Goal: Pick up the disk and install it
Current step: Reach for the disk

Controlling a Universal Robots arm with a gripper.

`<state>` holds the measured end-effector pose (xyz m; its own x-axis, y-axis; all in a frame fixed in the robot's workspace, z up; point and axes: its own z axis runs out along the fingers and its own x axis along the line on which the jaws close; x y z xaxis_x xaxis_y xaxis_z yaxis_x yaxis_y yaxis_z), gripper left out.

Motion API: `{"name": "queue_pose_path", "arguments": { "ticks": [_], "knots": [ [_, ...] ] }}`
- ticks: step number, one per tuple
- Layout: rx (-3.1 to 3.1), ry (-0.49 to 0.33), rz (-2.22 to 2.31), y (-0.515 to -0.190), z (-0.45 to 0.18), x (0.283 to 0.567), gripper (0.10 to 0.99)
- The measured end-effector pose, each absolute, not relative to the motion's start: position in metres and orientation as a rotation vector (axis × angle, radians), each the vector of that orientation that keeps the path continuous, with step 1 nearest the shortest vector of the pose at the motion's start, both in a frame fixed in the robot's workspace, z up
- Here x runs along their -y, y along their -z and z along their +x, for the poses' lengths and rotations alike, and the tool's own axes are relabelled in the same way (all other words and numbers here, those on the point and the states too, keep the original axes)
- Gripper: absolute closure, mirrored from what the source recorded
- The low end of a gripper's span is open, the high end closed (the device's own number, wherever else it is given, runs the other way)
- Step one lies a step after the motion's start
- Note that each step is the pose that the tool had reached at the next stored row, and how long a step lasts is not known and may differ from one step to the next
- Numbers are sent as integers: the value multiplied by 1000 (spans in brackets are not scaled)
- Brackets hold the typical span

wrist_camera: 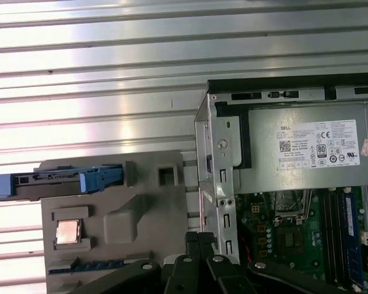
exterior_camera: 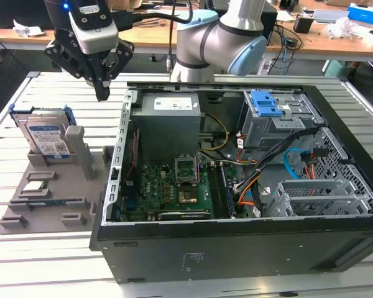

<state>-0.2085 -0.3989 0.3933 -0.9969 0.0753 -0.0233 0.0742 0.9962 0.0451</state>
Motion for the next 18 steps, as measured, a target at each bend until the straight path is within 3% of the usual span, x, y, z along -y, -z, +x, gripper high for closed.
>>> {"name": "queue_pose_path", "arguments": {
  "ticks": [18],
  "knots": [
    [-3114, -69, 117, -393, -238, 399, 984]
  ]
}}
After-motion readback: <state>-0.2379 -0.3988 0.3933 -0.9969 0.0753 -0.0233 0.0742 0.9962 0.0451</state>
